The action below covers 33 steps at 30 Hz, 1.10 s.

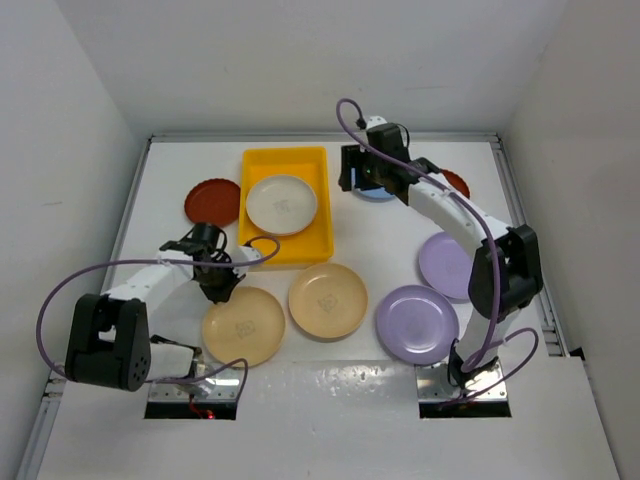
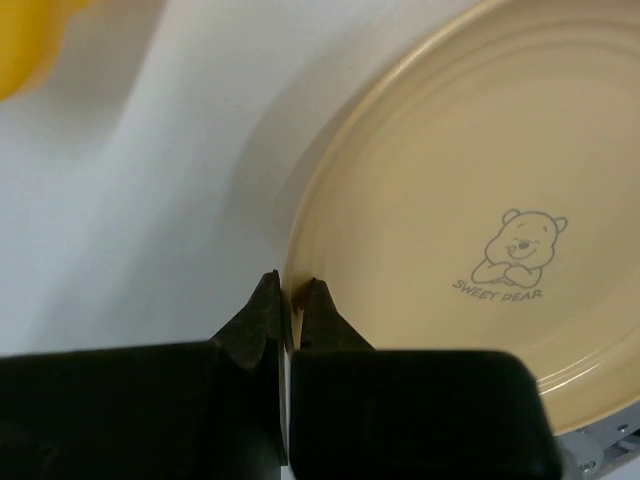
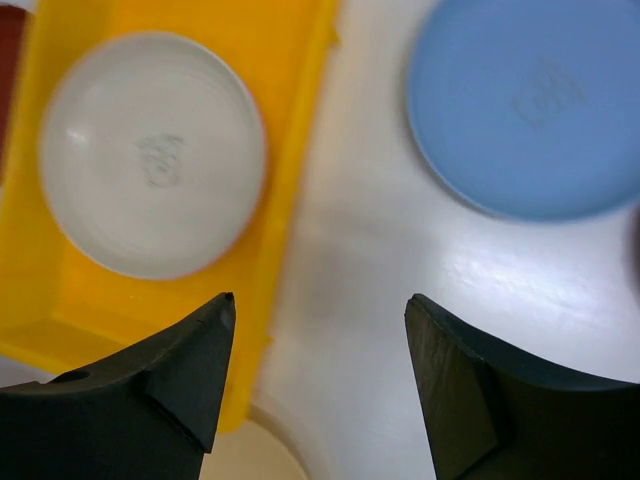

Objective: Place the plates into the plastic bin on the countertop

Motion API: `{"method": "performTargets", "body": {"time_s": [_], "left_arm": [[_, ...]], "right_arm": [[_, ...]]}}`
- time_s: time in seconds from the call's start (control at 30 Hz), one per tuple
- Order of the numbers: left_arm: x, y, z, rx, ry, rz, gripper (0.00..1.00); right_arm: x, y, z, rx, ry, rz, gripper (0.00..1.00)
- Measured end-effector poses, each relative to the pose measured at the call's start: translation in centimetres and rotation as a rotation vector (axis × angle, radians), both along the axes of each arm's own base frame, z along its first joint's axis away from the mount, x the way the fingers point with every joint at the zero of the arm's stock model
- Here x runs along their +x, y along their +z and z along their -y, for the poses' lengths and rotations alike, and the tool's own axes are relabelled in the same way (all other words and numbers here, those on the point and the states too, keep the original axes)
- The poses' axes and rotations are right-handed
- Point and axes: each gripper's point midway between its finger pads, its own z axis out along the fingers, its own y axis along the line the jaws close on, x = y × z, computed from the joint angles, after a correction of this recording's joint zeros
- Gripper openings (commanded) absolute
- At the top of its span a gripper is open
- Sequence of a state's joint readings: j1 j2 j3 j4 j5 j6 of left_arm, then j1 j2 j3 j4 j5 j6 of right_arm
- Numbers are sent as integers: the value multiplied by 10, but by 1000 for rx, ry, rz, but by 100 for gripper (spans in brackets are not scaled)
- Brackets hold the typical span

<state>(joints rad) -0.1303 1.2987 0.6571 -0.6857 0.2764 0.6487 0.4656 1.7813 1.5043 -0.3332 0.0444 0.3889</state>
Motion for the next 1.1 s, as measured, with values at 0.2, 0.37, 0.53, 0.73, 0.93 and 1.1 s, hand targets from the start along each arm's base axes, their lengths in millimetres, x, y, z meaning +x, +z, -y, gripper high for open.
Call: {"method": "performTargets", "body": {"time_s": [0.2,0.37,0.53,0.73,0.93,1.1], "left_arm": [[-8,32,22,-24,-190,43,0],[9,104,61,-87,-366,111,0],[60,184,100,-189,-443,250,0],[128,215,116,-263,-403,232,0],[263,194,73,-258,-46,298,0],[309,155,47,-248,123,287,0]], "right_arm": [[-28,-51,50,-62,-72,-160,69],[-29,-50,62,-29,-72,-187,69],[-29,-52,73,20,-64,-216,69],[-47,-68,81,11,-46,-264,69],[-56,-71,80,13,-16,-277,69],[-60,-72,76,17,22,-285,69]]}}
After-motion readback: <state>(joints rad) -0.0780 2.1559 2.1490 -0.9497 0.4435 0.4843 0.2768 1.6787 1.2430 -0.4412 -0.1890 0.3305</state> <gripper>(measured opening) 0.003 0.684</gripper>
